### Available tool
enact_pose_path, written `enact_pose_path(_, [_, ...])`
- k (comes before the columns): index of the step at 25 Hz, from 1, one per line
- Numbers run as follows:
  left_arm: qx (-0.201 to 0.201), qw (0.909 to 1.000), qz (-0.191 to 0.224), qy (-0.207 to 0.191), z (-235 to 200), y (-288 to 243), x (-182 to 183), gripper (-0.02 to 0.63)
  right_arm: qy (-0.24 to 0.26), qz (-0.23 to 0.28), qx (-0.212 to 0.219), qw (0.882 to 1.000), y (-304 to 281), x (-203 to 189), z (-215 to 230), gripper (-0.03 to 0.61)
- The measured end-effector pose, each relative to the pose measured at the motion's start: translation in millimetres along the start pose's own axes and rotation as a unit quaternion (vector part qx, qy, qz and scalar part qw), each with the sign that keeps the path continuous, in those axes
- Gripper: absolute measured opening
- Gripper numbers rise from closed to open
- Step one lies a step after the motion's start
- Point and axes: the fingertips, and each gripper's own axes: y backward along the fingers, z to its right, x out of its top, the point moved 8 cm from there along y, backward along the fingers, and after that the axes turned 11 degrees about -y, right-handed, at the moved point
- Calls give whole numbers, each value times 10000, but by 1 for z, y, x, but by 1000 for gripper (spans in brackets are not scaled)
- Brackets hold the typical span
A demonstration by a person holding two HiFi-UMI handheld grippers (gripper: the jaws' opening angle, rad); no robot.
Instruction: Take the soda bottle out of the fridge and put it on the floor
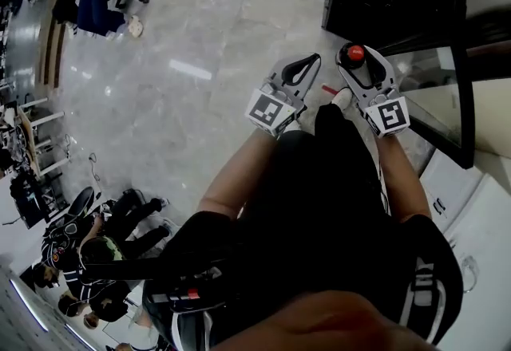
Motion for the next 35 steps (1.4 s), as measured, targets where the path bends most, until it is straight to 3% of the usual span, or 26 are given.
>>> enact_pose_path(5, [-31,10000,-76,6,-10,35,-43,5,-58,86,-88,9999,-12,-35,-24,290])
enact_pose_path(11, [186,9995,-172,181,-19,63,-113,5,-140,-10,-286,9995,-30,-109,-33,290])
enact_pose_path(18, [484,9969,-420,462,-15,62,-230,5,-421,-145,-512,9977,-48,-227,-5,290])
enact_pose_path(23, [822,9896,-960,686,-12,57,-330,5,-604,-335,-652,9955,-65,-328,21,290])
enact_pose_path(27, [731,9878,-1182,704,-4,46,-401,5,-860,-452,-865,9915,-73,-400,39,290])
enact_pose_path(35, [454,9891,-1262,608,3,23,-510,5,-815,-879,-629,9908,-89,-525,76,290])
